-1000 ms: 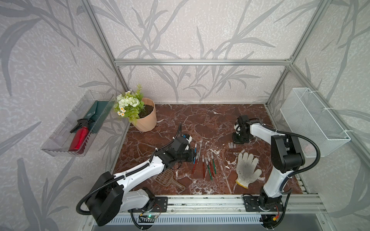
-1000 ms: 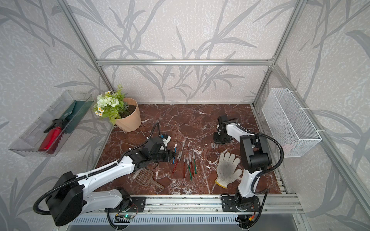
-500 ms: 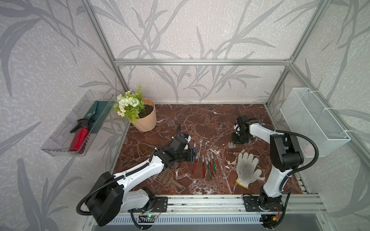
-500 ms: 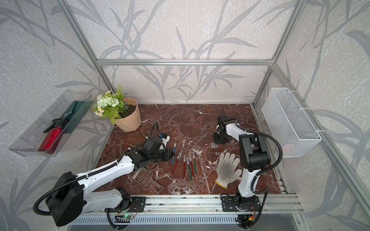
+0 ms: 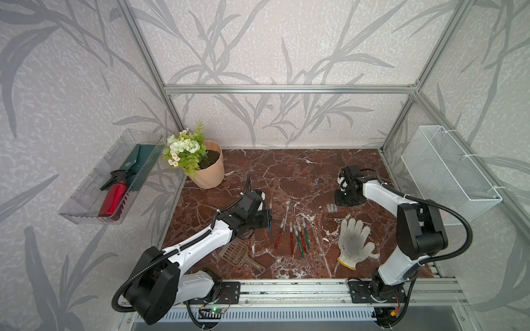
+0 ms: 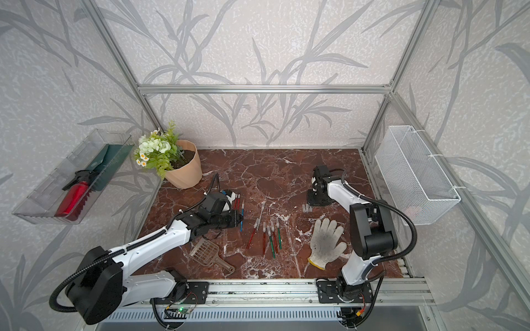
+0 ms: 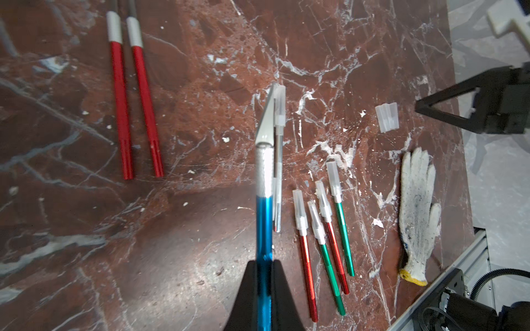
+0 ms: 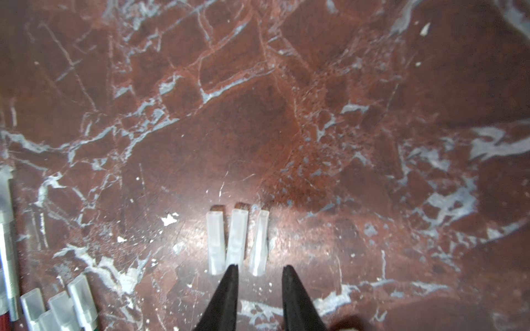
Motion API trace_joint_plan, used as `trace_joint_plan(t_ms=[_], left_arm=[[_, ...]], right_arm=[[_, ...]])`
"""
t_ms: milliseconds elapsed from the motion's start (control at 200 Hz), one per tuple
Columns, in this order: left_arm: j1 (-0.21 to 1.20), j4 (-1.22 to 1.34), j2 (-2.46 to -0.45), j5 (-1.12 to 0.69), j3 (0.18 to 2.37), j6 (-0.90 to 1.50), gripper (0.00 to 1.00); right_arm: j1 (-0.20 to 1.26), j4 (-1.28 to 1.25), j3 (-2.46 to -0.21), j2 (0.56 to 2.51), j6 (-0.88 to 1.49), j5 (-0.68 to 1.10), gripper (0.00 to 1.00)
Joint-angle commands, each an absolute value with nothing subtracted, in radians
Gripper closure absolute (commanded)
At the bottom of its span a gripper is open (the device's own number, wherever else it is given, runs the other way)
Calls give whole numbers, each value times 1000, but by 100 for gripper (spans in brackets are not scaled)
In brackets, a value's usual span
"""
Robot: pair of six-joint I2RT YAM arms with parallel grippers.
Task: Remove protective caps from carving knives
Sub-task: Place the protective sleeve at the center of the board.
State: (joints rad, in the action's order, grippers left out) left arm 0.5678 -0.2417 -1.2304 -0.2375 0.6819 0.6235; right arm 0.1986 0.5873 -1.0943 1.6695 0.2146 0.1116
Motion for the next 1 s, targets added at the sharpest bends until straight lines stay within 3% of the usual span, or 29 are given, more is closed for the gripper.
trace_joint_plan(t_ms=[0,285,415,455,525,996], left_arm=[[545,-328,-1238,-171,728,588,96],[485,-508,-1307,49,812,528,97],[439,-539,-1354,81,849,506,97],[424,-535,-1371,77,858,498,97],[405,-522,-1399,75,876,484,97],[309,-453,-1650,7,1033,363,97]], right_arm=[[226,563,-1044,1568,220,118,66],[301,485,-886,1262,261,210,45],[358,492,-854,1155,266,229,30],[378,487,-843,1129,270,235,23],[421,492,-836,1097,271,229,0],[646,426,-792,1002,281,268,1]])
